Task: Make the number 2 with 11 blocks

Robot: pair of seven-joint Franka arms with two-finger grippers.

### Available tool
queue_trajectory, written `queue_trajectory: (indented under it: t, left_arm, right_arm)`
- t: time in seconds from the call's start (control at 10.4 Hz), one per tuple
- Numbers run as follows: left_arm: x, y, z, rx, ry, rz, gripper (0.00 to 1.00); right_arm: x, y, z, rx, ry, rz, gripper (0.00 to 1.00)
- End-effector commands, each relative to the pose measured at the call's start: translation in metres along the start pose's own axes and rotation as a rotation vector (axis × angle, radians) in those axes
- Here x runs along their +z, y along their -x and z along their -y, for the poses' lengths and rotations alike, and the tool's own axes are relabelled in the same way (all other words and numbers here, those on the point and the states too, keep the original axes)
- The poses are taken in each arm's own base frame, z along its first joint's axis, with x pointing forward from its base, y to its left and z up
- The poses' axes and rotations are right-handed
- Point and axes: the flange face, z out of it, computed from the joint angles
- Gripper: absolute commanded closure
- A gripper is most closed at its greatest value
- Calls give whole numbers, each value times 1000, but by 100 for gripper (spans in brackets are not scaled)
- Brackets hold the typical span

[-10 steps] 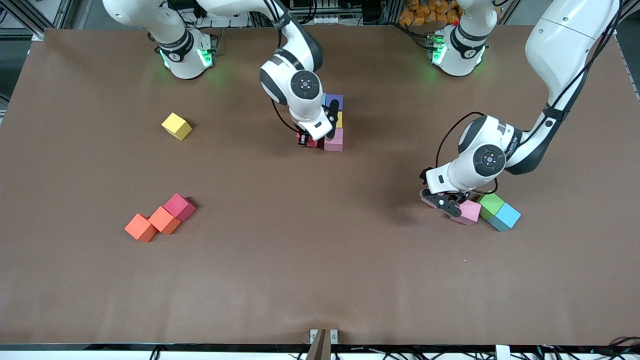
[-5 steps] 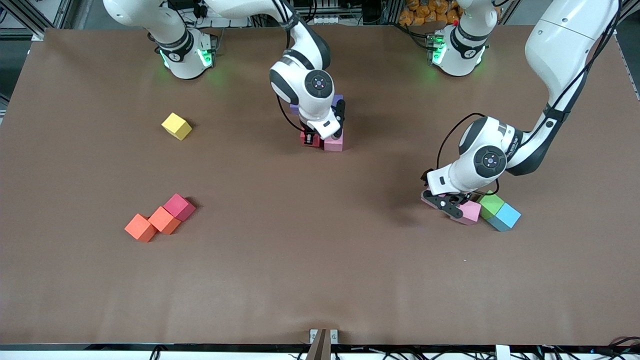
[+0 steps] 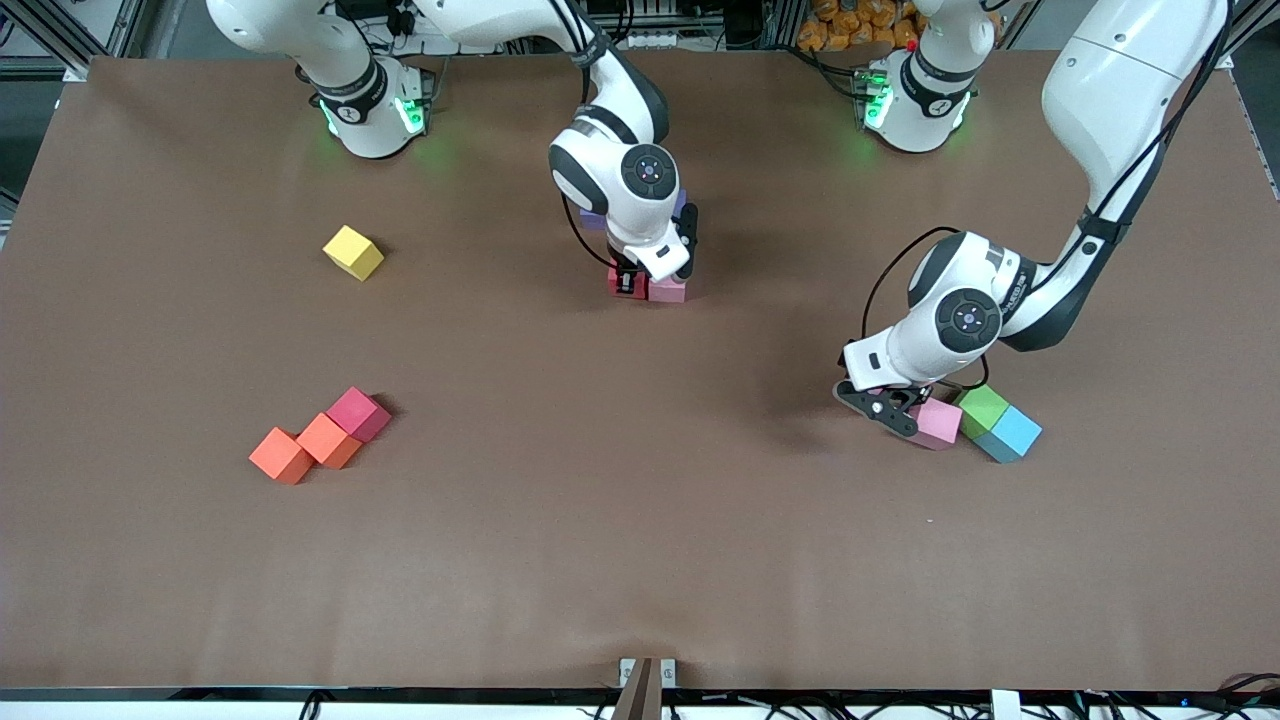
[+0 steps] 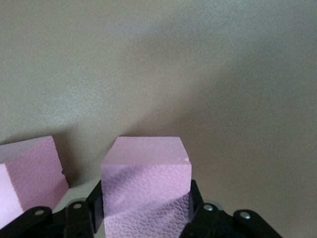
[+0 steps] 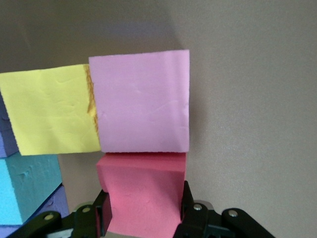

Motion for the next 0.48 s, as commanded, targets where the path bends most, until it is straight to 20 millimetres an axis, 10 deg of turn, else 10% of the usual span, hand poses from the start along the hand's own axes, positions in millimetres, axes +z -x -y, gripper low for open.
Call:
queue_trajectory:
  t: [0.0, 0.29, 0.39]
  left_arm:
    - [-4, -4, 1, -6, -23, -11, 52]
    - [-25, -8, 7, -18, -40, -40, 51]
    - [-28, -9, 8, -20, -41, -44, 51]
  right_arm:
    - [1, -8, 0, -1, 31, 14, 100]
    - [5, -11, -1, 2, 52, 20, 100]
    - [6, -10, -2, 10, 53, 17, 54]
